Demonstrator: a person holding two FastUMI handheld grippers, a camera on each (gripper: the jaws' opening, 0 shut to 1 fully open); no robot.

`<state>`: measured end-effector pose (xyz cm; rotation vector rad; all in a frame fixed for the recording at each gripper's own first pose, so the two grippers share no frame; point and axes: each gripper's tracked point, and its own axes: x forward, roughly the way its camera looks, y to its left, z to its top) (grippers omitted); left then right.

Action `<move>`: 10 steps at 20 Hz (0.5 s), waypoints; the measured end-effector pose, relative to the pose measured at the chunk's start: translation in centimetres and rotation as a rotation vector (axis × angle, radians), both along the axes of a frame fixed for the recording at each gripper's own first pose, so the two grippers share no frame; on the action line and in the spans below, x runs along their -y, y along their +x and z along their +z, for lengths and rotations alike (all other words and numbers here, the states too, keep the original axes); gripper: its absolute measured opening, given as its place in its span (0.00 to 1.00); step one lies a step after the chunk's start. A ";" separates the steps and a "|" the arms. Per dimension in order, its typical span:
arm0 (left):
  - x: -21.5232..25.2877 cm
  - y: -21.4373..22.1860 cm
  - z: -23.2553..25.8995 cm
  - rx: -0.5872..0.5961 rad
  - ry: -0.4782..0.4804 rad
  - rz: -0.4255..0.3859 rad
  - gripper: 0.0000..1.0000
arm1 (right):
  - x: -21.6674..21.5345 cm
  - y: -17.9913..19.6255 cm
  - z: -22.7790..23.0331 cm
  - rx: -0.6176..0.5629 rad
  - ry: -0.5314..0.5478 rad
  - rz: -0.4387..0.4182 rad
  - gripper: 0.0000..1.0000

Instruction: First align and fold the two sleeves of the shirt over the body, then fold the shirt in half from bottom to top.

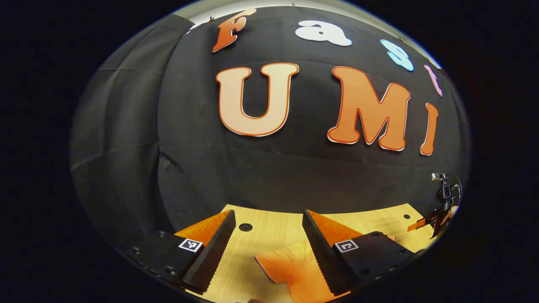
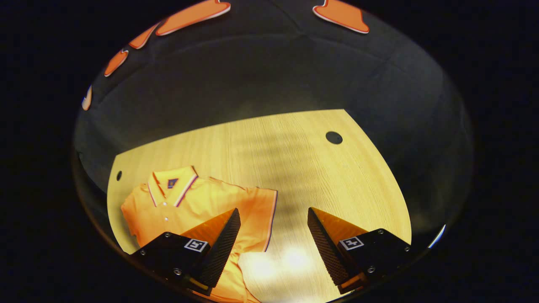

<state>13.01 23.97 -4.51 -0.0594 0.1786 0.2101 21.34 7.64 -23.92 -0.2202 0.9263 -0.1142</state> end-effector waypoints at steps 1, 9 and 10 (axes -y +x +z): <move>-0.2 0.0 -0.6 -0.014 -0.005 0.007 0.98 | 0.3 0.2 -1.2 -0.038 0.000 -0.011 0.98; -1.4 0.1 -3.2 -0.077 0.015 0.045 0.98 | 2.0 1.0 -8.2 -0.229 -0.005 -0.087 0.98; -1.2 0.2 -3.4 -0.083 0.008 0.042 0.98 | 2.1 0.8 -8.7 -0.246 -0.002 -0.097 0.98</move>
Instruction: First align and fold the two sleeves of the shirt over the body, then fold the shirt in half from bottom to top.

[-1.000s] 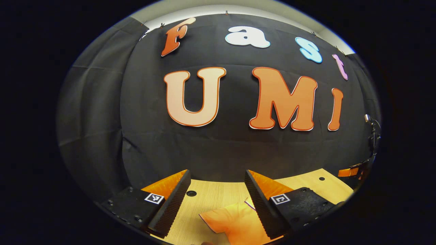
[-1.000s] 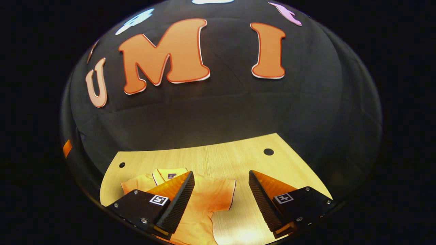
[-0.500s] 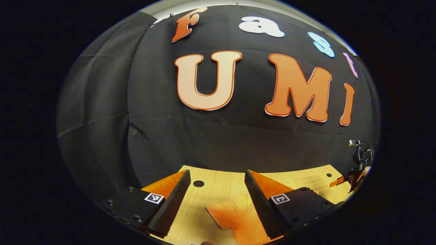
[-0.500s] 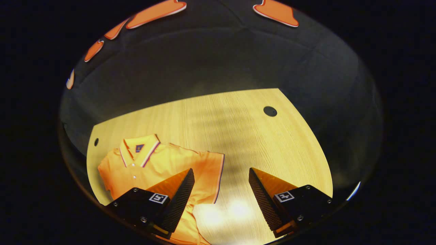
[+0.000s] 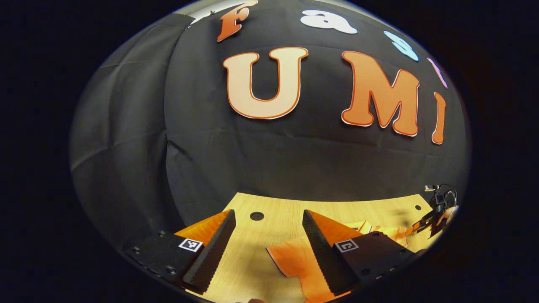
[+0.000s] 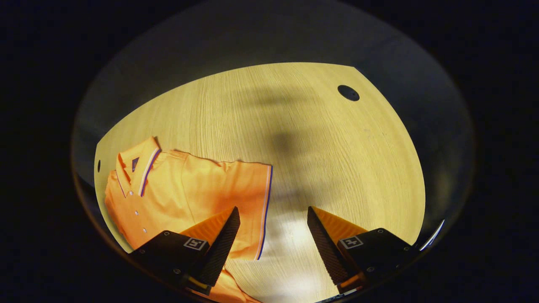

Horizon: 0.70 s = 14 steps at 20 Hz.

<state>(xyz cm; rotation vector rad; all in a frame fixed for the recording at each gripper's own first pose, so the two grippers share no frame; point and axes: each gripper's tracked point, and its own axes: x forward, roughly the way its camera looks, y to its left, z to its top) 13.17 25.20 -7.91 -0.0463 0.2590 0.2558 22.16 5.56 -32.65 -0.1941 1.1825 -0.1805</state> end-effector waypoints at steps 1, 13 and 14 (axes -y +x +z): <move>0.2 0.0 -0.4 -0.007 -0.002 0.000 0.98 | 0.0 0.1 -0.5 -0.013 0.011 -0.008 0.98; 0.6 -0.5 -1.5 -0.042 -0.014 -0.007 0.98 | -0.9 -0.2 -1.5 -0.025 0.058 0.008 0.18; 0.6 -0.5 -1.5 -0.043 -0.015 -0.008 0.98 | -0.8 -0.2 -1.4 -0.013 0.060 0.016 0.17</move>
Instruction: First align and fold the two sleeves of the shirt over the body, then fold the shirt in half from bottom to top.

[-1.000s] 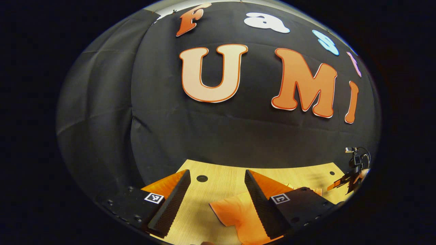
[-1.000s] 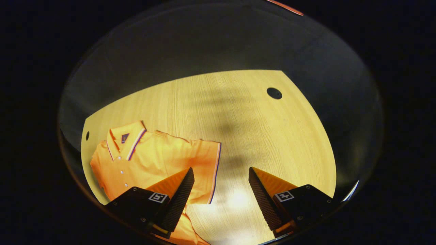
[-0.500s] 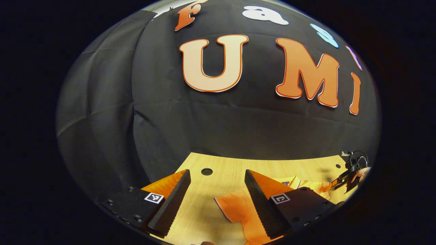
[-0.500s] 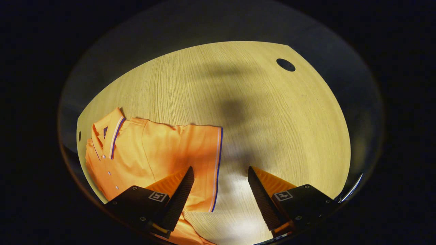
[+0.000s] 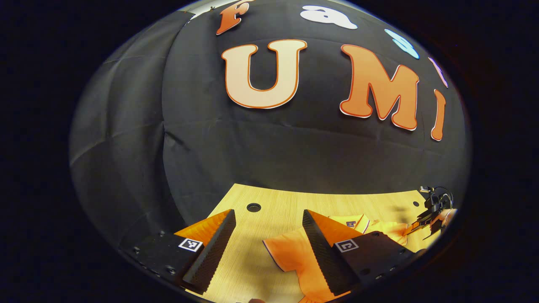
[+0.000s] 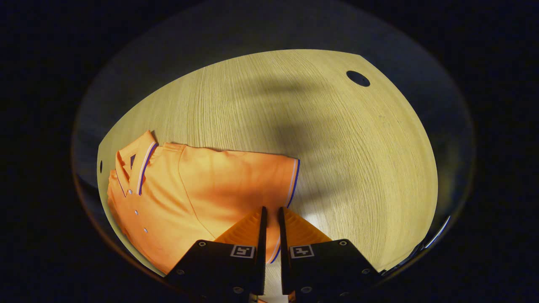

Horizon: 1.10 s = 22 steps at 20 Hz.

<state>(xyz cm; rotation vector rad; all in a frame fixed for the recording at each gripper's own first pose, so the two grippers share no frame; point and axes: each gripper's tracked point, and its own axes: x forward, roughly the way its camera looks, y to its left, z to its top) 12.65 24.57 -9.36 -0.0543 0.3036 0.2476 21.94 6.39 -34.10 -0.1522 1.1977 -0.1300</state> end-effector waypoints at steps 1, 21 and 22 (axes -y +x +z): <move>0.0 -0.2 -0.2 0.001 -0.003 0.001 0.98 | -0.1 0.3 0.2 0.028 0.024 -0.020 0.16; -4.7 -4.3 0.9 0.042 -0.010 0.013 0.98 | -10.5 -1.9 10.3 0.275 0.068 0.151 0.00; -5.0 -4.6 0.8 0.042 -0.014 0.015 0.98 | -11.3 -2.4 10.6 0.278 0.074 0.167 0.00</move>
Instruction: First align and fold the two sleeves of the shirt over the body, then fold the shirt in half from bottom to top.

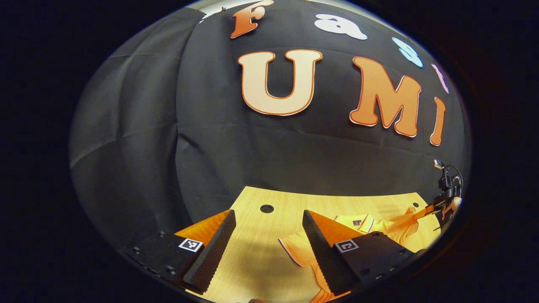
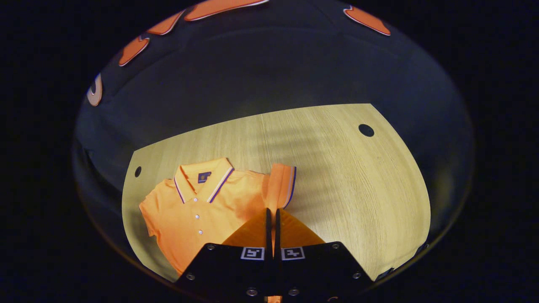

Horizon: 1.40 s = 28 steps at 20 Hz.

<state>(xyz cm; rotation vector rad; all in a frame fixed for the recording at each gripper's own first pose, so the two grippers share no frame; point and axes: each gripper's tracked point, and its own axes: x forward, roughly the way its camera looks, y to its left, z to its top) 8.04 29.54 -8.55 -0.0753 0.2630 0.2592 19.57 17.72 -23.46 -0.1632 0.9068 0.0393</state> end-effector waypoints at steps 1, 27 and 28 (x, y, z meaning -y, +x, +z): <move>-0.3 -0.2 0.0 0.000 -0.004 0.002 0.98 | -0.9 -0.3 0.1 0.002 0.001 0.017 0.00; -1.1 0.3 -4.5 -0.101 -0.075 -0.019 0.98 | -13.3 -2.6 -8.0 -0.064 0.041 0.321 0.99; -0.9 0.3 -4.7 -0.108 -0.081 -0.022 0.98 | -13.4 -2.4 -7.6 -0.046 0.055 0.314 0.99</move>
